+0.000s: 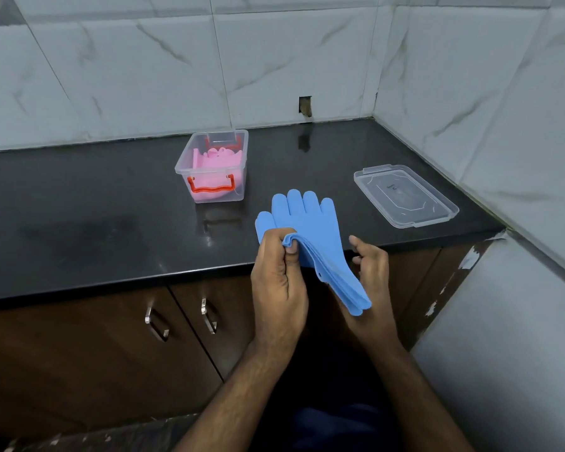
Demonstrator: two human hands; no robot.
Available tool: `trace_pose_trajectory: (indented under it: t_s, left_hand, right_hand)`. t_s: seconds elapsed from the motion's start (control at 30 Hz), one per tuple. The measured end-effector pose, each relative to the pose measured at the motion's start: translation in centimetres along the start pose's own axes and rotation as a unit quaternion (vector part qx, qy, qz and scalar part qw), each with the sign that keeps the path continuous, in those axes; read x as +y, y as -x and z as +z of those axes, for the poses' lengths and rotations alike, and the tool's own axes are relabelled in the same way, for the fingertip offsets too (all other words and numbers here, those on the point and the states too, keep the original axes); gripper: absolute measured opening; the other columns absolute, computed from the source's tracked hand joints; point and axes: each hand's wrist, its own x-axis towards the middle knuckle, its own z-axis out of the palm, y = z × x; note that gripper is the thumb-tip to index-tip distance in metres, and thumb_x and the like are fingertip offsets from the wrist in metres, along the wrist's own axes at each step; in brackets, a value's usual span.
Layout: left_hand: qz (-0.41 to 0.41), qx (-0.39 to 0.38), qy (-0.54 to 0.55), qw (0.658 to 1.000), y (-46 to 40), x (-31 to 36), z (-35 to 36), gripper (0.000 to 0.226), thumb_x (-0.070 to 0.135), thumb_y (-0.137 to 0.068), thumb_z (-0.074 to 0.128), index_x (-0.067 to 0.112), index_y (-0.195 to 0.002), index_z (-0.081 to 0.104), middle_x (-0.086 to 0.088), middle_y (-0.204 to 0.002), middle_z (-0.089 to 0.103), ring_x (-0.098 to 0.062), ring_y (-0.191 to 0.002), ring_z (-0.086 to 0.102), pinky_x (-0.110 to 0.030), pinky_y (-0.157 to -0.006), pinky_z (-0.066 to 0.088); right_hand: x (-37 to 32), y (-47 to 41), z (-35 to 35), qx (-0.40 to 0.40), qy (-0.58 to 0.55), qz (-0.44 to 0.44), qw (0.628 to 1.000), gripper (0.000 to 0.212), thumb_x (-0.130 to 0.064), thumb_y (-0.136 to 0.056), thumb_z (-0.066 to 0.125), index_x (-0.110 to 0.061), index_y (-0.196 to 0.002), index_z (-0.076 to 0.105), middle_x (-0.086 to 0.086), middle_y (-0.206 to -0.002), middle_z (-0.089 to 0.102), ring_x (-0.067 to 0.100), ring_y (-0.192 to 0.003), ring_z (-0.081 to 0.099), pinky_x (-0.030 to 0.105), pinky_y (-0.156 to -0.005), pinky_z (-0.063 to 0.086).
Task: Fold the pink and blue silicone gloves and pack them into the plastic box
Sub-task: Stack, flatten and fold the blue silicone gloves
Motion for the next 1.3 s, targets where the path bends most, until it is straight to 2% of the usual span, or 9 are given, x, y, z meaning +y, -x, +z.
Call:
trace_pose_trajectory:
  t_s: [0.2, 0.3, 0.37, 0.53, 0.63, 0.73, 0.93, 1.1, 1.3]
  left_hand:
    - [0.083, 0.026, -0.072, 0.994, 0.2, 0.0, -1.0, 0.025, 0.027, -0.109, 0.036, 0.018, -0.101, 0.058, 0.004, -0.090, 0.060, -0.020, -0.073, 0.059, -0.045, -0.060, 0.048]
    - [0.087, 0.047, -0.092, 0.991, -0.5, 0.0, -1.3, 0.029, 0.034, -0.110, 0.034, 0.019, -0.104, 0.058, 0.004, -0.088, 0.060, -0.021, -0.070, 0.058, -0.043, -0.059, 0.048]
    - [0.081, 0.036, -0.089, 0.992, -1.2, -0.1, -1.4, 0.028, 0.036, -0.110, 0.034, 0.021, -0.107, 0.057, 0.005, -0.086, 0.059, -0.021, -0.070, 0.059, -0.039, -0.060, 0.049]
    - [0.068, 0.002, -0.102, 0.992, -2.9, -0.2, -1.4, 0.031, 0.041, -0.110, 0.031, 0.021, -0.110, 0.055, 0.008, -0.080, 0.056, -0.006, -0.065, 0.055, -0.015, -0.060, 0.038]
    - [0.042, -0.012, -0.136, 0.990, -4.2, -0.3, -0.9, 0.026, 0.040, -0.109, 0.034, 0.023, -0.104, 0.053, 0.002, -0.063, 0.049, -0.004, -0.054, 0.049, -0.012, -0.050, 0.030]
    - [-0.006, -0.030, -0.165, 0.986, -5.5, -0.8, -0.4, 0.026, 0.039, -0.109, 0.035, 0.020, -0.104, 0.052, 0.003, -0.056, 0.049, -0.008, -0.053, 0.052, -0.015, -0.043, 0.031]
    - [-0.156, -0.107, -0.236, 0.953, -8.2, -2.3, 0.1, 0.029, 0.040, -0.110, 0.031, 0.019, -0.096, 0.045, -0.007, -0.084, 0.062, -0.022, -0.074, 0.058, -0.030, -0.058, 0.037]
    - [-0.139, -0.177, -0.282, 0.933, -10.0, -3.2, 0.0, 0.029, 0.039, -0.109, 0.033, 0.017, -0.093, 0.043, -0.008, -0.083, 0.059, -0.021, -0.069, 0.054, -0.031, -0.051, 0.030]
    - [-0.107, -0.245, -0.372, 0.889, -10.6, -5.1, -0.6, 0.031, 0.039, -0.111, 0.031, 0.018, -0.089, 0.038, -0.005, -0.076, 0.053, -0.024, -0.068, 0.051, -0.034, -0.055, 0.032]
  right_hand:
    - [-0.3, -0.9, -0.9, 0.034, 0.021, -0.100, 0.994, 0.055, -0.018, -0.075, 0.090, -0.033, -0.117, 0.059, -0.018, -0.127, 0.045, 0.020, -0.118, 0.054, 0.030, -0.096, 0.053]
    - [-0.9, -1.4, -1.1, 0.038, -0.018, -0.093, 0.995, 0.034, -0.055, -0.083, 0.075, -0.054, -0.111, 0.056, -0.024, -0.119, 0.051, 0.020, -0.110, 0.058, 0.023, -0.095, 0.051]
    - [-1.1, -1.4, -1.0, 0.043, -0.047, -0.063, 0.996, 0.028, -0.061, -0.087, 0.066, -0.064, -0.112, 0.053, -0.033, -0.117, 0.050, 0.017, -0.107, 0.060, 0.019, -0.090, 0.051]
    - [-0.3, -1.2, -0.5, 0.069, -0.025, -0.032, 0.997, 0.019, -0.006, -0.095, 0.070, -0.017, -0.109, 0.066, -0.013, -0.114, 0.053, 0.017, -0.108, 0.059, 0.021, -0.085, 0.050]
    - [-1.6, -1.6, -0.2, 0.079, -0.042, 0.056, 0.994, 0.008, -0.018, -0.103, 0.058, -0.021, -0.096, 0.063, -0.007, -0.104, 0.052, 0.016, -0.104, 0.055, 0.025, -0.088, 0.046]
    - [-2.2, -2.1, -0.2, 0.065, 0.017, 0.098, 0.993, 0.034, -0.038, -0.104, 0.047, -0.018, -0.080, 0.061, -0.006, -0.104, 0.048, 0.010, -0.103, 0.042, 0.019, -0.091, 0.035]
    - [-2.4, -3.2, 0.0, 0.063, 0.070, 0.152, 0.984, 0.040, -0.033, -0.105, 0.051, -0.016, -0.069, 0.052, -0.002, -0.103, 0.048, 0.017, -0.103, 0.038, 0.021, -0.091, 0.029]
    - [-3.1, -3.8, -0.3, 0.059, 0.167, 0.132, 0.975, 0.044, -0.035, -0.104, 0.053, -0.001, -0.081, 0.070, 0.000, -0.102, 0.047, 0.022, -0.101, 0.039, 0.030, -0.087, 0.036]
    - [-3.5, -3.9, -0.5, 0.023, 0.204, 0.130, 0.970, 0.047, -0.038, -0.104, 0.050, -0.001, -0.087, 0.073, 0.005, -0.104, 0.051, 0.024, -0.103, 0.041, 0.043, -0.090, 0.047]
